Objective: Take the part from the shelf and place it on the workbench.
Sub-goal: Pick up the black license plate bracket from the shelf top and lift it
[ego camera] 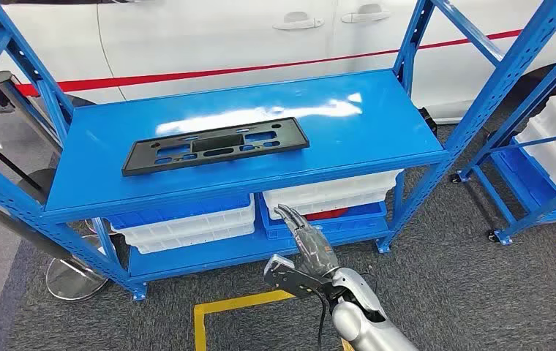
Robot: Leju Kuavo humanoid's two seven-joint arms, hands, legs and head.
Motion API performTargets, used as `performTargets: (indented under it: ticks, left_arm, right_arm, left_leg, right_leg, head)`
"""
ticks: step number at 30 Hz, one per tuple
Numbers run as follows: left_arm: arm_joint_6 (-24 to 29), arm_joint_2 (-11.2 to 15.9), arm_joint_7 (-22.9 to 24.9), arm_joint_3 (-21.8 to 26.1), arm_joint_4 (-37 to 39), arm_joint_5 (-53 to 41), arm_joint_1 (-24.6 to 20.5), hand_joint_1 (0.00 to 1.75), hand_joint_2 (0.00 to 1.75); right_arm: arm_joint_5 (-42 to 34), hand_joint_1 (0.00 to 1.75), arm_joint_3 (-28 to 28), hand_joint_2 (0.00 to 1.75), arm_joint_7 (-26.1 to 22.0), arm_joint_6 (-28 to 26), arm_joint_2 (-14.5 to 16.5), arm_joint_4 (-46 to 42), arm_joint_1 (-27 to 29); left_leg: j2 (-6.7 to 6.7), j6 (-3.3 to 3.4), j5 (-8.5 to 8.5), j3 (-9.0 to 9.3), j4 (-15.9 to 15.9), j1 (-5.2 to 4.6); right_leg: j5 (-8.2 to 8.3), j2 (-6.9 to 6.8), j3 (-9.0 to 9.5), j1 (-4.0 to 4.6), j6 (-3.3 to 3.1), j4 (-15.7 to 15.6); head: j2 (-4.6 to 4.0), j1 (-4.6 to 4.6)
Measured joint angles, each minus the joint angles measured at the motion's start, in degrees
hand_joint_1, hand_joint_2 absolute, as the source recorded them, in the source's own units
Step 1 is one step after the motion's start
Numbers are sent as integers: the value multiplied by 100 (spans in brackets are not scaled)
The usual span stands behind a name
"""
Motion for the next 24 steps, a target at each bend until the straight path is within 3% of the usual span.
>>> performTargets:
  ticks: [8, 15, 24]
  left_arm:
    - [-10, 1, -43, 33, 0, 6, 22, 0, 0]
    - [-49, 11, -85, 48, 0, -30, 66, 0, 0]
    - [-181, 13, -113, 49, 0, -82, 67, 0, 0]
  right_arm:
    - [55, 0, 81, 175, -251, -314, -127, -363, -54]
    - [367, 0, 109, 175, 34, -240, -454, -1234, -157]
    - [441, 0, 225, 175, 85, -237, -658, -1111, -38]
  left_leg:
    - [0, 0, 0, -2, 2, 0]
    - [0, 1, -1, -6, 8, 0]
    - [0, 1, -1, -6, 10, 0]
  right_leg:
    - [0, 1, -2, -1, 0, 0]
    - [0, 0, -2, 0, 0, 0]
    - [0, -1, -2, 0, 1, 0]
  head:
    - [0, 0]
    - [0, 0]
    - [0, 0]
